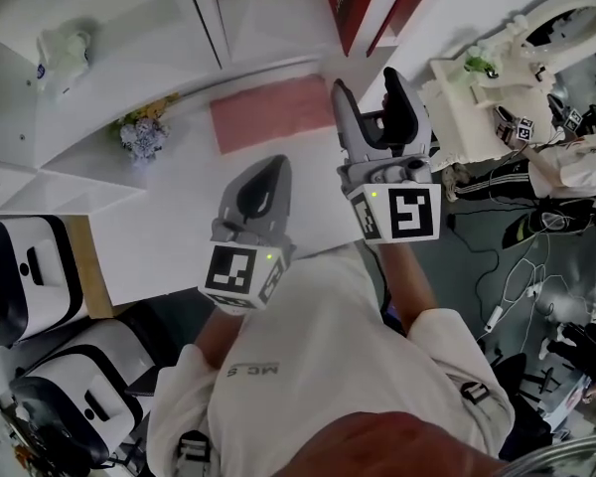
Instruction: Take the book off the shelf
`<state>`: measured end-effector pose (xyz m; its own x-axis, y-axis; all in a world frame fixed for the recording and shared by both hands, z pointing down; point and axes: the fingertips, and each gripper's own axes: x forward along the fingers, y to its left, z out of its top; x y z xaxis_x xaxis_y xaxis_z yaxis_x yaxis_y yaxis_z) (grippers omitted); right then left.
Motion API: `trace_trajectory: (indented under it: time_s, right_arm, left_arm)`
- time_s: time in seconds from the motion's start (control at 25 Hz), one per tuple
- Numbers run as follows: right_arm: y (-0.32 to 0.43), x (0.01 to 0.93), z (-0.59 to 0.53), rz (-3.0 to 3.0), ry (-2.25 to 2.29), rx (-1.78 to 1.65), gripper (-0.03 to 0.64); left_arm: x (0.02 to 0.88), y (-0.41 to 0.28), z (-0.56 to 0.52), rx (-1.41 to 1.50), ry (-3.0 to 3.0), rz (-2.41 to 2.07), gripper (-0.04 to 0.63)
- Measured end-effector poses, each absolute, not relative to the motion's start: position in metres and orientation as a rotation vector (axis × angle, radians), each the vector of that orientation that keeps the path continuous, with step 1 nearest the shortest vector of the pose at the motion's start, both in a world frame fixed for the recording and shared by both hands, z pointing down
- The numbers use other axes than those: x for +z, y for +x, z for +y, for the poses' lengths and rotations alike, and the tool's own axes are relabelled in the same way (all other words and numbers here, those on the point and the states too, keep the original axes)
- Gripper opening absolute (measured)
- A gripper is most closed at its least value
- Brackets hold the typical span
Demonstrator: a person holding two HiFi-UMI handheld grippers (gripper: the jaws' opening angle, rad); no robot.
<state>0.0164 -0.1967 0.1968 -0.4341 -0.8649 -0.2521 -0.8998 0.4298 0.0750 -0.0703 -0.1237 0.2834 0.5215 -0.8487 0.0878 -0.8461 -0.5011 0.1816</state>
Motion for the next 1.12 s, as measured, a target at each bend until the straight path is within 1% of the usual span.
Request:
trace_trajectory:
  time_s: [0.36,0.96,1.0,1.08,1.12]
  right_arm:
    - [0.024,0.177,-0.23,2.425,-1.631,0.365,0.291]
    - [0.024,0.177,-0.29,2.395,-1.756,0.342,0.31]
    - [0.025,0.177,-0.294,2.396,-1.761,0.339,0.308]
    - [0.026,0.181,-0.298,2.399,-1.773,0.336,0.244]
    - [0.026,0.184,-0.3,2.404,-1.781,0.333,0.231]
  left_arm:
    - [0.289,-0.07,-0.123,-0.022,2.554,-1.438,0.002]
    - [0.303,-0.066,-0.125,-0.001,2.549,-1.405,0.002]
    - [0.304,-0.064,-0.125,0.001,2.548,-1.403,0.002]
    - [0.309,-0.064,-0.124,0.006,2.544,-1.4,0.002]
    - [0.312,-0.064,-0.122,0.008,2.541,-1.398,0.002]
